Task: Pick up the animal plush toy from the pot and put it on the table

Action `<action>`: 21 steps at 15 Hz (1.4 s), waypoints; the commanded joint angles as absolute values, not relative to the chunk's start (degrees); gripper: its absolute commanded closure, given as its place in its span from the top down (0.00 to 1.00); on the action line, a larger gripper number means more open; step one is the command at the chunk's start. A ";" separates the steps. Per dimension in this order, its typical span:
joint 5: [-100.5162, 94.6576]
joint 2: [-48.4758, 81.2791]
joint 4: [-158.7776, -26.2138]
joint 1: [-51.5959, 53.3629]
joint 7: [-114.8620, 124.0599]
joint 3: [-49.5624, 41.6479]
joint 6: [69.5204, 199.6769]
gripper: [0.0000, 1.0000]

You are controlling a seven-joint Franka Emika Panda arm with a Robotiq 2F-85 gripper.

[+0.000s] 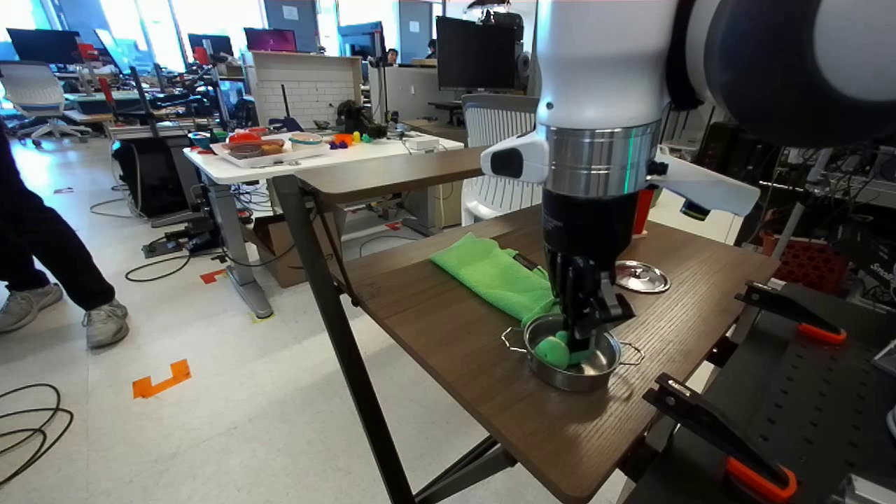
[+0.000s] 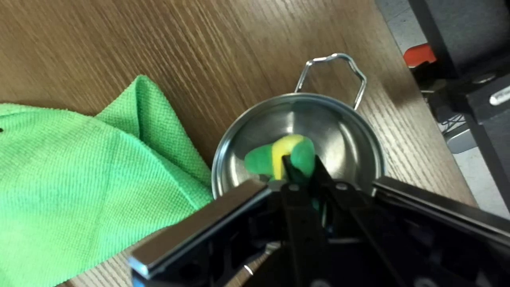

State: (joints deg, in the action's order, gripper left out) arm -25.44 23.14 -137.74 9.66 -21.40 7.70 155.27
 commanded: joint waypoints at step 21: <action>-20.52 9.66 -134.04 11.25 -21.52 10.25 145.79 0.02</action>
